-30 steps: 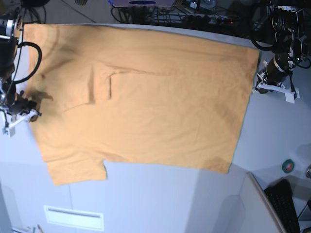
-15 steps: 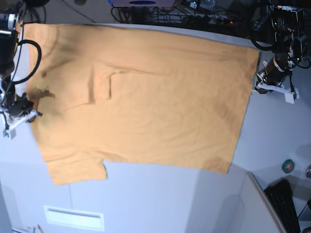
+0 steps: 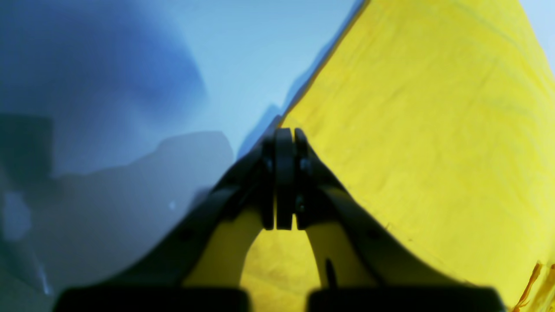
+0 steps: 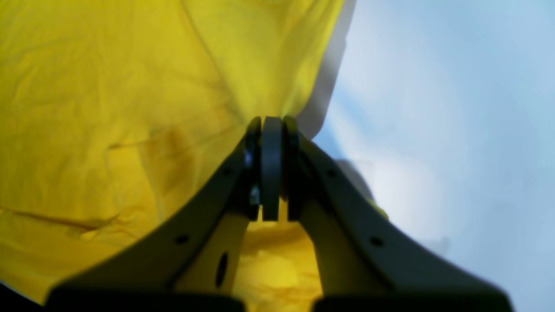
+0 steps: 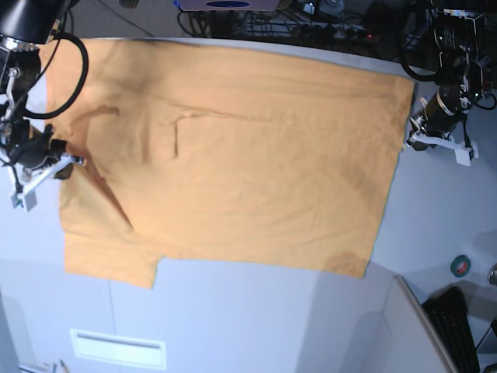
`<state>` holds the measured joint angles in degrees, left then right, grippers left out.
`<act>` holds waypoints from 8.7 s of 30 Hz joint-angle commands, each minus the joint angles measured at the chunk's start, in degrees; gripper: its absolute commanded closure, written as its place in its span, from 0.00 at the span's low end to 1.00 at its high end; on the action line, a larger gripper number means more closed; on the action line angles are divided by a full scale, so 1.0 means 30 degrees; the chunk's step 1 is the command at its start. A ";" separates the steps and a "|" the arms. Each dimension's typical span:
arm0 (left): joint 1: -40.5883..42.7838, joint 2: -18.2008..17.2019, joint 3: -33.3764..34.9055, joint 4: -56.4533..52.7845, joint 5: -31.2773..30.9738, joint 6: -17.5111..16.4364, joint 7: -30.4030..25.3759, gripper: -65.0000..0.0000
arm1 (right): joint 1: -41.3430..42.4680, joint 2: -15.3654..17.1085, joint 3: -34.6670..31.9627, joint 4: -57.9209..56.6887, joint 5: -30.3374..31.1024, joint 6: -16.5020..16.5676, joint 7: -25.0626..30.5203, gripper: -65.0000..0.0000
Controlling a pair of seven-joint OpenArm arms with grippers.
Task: Layout the t-shirt on the table in an organized manner, then fold the t-shirt properly
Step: 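Release the shirt edge and move the right gripper to the shirt's side edge, then move the left gripper to the shirt's side edge and grasp it, then regrasp the shirt side edge with both grippers, then lift the held edge and fold it across the shirt toward the collar with both grippers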
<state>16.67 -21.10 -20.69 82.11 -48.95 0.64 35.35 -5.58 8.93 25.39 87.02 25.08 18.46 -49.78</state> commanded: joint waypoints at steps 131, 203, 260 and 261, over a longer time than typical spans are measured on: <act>-1.0229 -0.0805 0.7731 -0.6782 0.3115 -0.0024 0.1593 1.00 | 0.8616 0.2049 0.0871 -1.7272 0.0065 0.1745 0.7699 1.00; -1.2867 0.0368 0.4537 -1.3669 0.3291 -0.5328 0.1769 0.57 | 0.8587 0.2108 0.0871 -1.7272 0.0065 0.1745 0.7699 1.00; -1.5299 0.0221 0.6676 -1.1090 0.6016 -0.5387 0.1329 1.00 | 0.8763 0.2518 -0.3202 -1.4136 0.0065 0.1803 1.1157 1.00; -1.5387 0.0162 0.7291 -1.1090 0.6016 -0.5387 0.1329 1.00 | 0.8616 0.2518 -0.3202 -1.4136 0.0065 0.1803 1.1157 1.00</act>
<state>-27.66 -20.03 1.43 47.83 -30.41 -15.20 40.23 18.55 15.55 15.53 43.51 24.47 23.22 -17.72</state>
